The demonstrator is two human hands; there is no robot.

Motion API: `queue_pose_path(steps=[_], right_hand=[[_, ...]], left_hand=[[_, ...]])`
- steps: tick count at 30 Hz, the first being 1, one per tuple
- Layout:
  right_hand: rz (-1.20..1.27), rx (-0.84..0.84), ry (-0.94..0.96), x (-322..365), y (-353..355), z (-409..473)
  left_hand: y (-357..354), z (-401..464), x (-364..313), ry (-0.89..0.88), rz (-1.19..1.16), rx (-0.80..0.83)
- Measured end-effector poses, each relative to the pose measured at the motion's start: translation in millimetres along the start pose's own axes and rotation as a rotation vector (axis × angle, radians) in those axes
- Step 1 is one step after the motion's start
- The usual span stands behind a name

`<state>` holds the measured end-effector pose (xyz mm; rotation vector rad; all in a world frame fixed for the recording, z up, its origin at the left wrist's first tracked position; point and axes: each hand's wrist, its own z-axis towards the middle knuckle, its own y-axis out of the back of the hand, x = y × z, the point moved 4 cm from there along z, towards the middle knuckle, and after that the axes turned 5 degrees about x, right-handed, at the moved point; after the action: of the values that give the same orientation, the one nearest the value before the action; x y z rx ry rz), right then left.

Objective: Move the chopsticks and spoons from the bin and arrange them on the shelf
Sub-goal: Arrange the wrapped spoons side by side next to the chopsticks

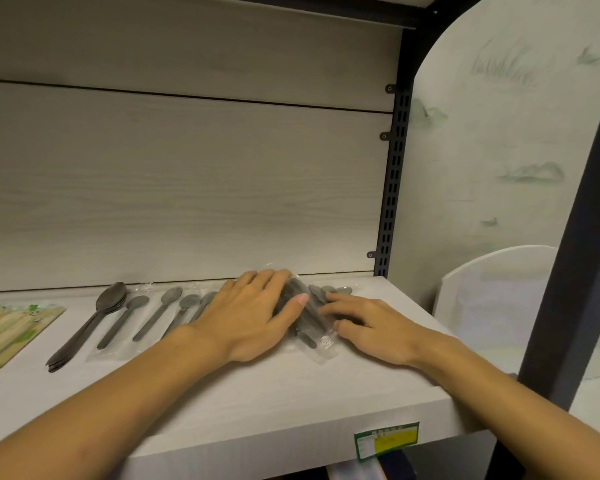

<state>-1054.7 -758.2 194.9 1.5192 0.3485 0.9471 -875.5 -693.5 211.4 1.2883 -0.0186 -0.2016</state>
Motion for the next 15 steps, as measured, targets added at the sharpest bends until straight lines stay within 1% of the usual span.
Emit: queue_pose_path(steps=[2,3,5,7,12,15], right_hand=[[0.008,-0.003,0.000,0,-2,2],[-0.008,-0.010,-0.002,0,-3,3],[-0.061,-0.039,-0.026,-4,-2,3],[-0.098,-0.088,-0.089,-11,2,1],[-0.088,-0.240,-0.167,-24,10,0],[-0.153,-0.250,-0.249,-27,11,-3]], left_hand=[[-3,3,-4,-0.034,-0.070,0.061],[-6,4,-6,-0.069,-0.068,0.101],[-14,6,-9,-0.124,0.009,0.175],[-20,8,-5,-0.122,0.041,0.208],[-20,9,1,-0.128,-0.041,0.157],[-16,6,-5,-0.118,0.000,0.133]])
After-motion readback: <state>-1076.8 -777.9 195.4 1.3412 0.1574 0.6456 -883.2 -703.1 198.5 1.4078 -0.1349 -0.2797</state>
